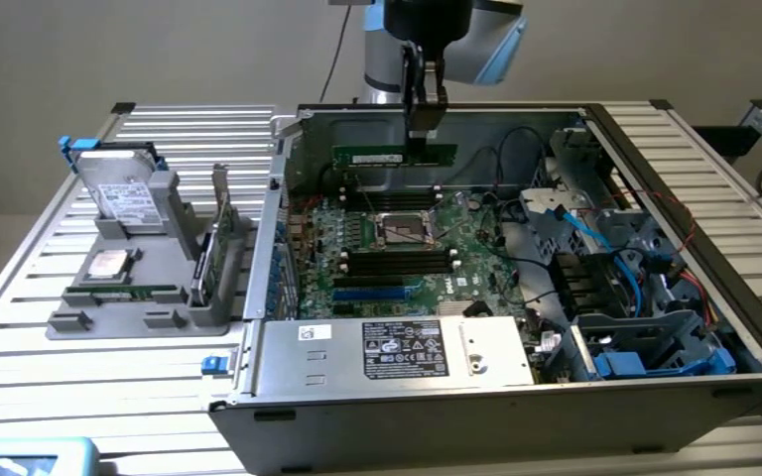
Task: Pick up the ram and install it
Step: 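Insert the ram into the slot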
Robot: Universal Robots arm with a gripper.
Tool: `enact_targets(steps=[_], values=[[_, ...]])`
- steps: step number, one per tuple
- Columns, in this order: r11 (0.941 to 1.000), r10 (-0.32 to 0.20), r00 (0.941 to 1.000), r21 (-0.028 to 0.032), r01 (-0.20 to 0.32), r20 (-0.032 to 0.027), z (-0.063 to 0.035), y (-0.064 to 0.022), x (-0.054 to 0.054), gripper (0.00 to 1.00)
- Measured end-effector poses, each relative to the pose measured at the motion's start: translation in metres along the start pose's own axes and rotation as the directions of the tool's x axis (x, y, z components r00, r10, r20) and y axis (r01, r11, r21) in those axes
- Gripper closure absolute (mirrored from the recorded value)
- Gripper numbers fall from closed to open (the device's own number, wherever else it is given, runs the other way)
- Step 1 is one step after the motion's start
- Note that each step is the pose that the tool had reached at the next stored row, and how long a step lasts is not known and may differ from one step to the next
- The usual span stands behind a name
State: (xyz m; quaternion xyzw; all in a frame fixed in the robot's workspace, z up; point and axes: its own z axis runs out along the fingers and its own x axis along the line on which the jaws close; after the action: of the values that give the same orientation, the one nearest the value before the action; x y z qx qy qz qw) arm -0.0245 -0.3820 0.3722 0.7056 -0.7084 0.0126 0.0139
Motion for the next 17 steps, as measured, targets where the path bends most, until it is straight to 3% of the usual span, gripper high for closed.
enact_targets(steps=[5, 17], values=[[1.0000, 0.000, 1.0000, 0.0001, 0.000, 0.0011, 0.0022, -0.0008, 0.000, 0.88], [1.0000, -0.001, 1.0000, 0.0002, 0.001, -0.0016, 0.0238, -0.0038, -0.005, 0.88]])
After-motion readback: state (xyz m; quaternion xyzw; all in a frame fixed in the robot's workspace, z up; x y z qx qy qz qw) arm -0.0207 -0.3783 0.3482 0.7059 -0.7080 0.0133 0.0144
